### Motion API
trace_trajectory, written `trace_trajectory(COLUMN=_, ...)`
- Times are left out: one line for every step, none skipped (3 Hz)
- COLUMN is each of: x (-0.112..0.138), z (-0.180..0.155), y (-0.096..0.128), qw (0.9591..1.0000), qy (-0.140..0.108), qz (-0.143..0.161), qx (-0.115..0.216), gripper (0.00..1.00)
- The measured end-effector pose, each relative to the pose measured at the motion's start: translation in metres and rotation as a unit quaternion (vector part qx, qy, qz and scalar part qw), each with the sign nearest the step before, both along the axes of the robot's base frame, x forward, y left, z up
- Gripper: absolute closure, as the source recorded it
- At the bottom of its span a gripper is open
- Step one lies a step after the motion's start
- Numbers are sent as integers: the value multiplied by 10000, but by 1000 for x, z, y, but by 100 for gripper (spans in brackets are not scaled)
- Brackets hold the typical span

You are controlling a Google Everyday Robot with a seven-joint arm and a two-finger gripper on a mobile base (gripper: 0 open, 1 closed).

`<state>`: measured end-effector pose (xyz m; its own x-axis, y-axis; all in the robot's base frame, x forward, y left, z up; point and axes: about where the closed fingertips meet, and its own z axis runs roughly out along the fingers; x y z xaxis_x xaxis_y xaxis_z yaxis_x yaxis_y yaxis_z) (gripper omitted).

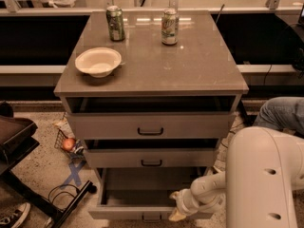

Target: Open bottom drawer

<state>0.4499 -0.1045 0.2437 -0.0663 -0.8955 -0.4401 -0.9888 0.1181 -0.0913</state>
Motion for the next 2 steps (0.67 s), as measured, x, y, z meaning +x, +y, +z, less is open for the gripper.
trace_trajectory(x=19, z=20, y=0, qw=9994, qy=-297, qz=168, qx=-93, gripper=64)
trace_trajectory(x=46, z=25, y=-14, qw=9978, qy=-638, qz=186, qx=14, gripper=87)
